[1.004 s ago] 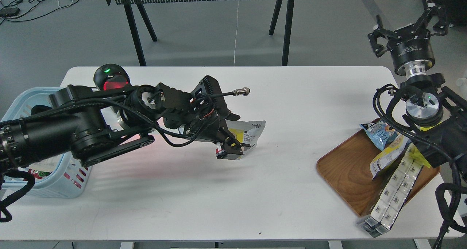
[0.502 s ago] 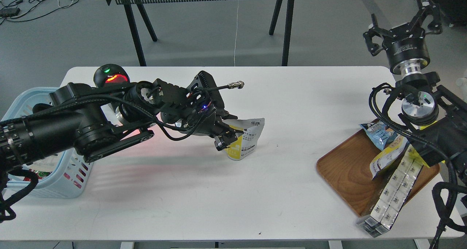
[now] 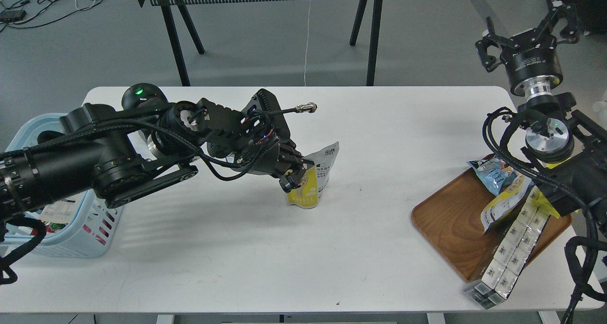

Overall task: Scan snack and place in basket
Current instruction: 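Reach the left gripper to the standing packet and grasp it, then lift the packet with the left gripper and hold it before the scanner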

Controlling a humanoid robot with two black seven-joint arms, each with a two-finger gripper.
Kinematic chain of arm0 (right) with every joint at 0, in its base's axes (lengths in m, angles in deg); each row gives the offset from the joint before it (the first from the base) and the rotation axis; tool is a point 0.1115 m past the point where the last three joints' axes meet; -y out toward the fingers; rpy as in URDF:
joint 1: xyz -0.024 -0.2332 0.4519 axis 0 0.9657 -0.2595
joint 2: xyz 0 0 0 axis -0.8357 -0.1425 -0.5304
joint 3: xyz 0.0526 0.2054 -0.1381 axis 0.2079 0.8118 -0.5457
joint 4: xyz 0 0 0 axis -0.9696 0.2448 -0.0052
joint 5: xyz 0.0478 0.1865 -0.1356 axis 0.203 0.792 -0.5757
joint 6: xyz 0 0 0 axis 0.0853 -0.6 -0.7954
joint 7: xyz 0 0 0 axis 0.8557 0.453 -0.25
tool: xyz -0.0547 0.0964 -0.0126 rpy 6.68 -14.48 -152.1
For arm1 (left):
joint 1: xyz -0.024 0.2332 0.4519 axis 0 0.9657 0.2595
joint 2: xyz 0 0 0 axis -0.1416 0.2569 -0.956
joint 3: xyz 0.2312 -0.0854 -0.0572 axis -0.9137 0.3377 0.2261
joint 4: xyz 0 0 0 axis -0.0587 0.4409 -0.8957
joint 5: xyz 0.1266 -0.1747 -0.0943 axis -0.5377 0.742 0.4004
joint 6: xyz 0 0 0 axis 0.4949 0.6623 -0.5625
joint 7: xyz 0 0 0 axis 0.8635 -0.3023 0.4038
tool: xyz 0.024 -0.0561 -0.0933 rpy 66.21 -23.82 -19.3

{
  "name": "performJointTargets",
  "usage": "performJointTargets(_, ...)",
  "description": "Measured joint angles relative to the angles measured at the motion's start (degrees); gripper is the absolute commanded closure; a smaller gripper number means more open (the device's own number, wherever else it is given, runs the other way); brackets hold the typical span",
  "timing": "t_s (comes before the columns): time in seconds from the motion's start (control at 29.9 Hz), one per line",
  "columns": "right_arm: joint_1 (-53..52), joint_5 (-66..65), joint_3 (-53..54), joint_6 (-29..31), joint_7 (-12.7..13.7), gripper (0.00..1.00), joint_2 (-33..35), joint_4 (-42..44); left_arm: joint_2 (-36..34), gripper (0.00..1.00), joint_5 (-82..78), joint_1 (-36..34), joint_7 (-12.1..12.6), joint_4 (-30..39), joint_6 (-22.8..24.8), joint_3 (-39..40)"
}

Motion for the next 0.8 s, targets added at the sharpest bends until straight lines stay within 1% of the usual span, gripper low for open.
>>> performJointTargets(0.17, 0.0, 0.0, 0.07, 0.0, 0.0, 0.0, 0.17, 0.07, -1.92, 1.0, 0.0, 0.23, -0.54, 1.74, 0.0, 1.07)
performJointTargets(0.3, 0.0, 0.0, 0.15, 0.0, 0.0, 0.0, 0.25, 0.13, -4.21, 1.0, 0.01, 0.82, -1.42, 3.08, 0.0, 4.17)
performJointTargets(0.4, 0.0, 0.0, 0.17, -0.01, 0.0, 0.0, 0.27, 0.14, -7.47, 1.0, 0.0, 0.9, -2.97, 5.04, 0.0, 6.6)
performJointTargets(0.57, 0.01, -0.33, -0.05, -0.01, 0.18, 0.0, 0.55, 0.04, -14.27, 1.0, 0.01, 0.89, -5.1, 7.21, 0.0, 8.24)
performJointTargets(0.7, 0.07, -0.42, -0.15, -0.01, 0.37, 0.0, 2.4, 0.03, -19.44, 1.0, 0.01, 0.79, -7.92, 7.05, 0.0, 9.33)
performJointTargets(0.8, 0.07, -0.43, -0.09, -0.01, 0.37, 0.0, 3.25, 0.04, -21.95, 1.0, 0.0, 0.81, -8.85, 6.26, -0.01, 9.58)
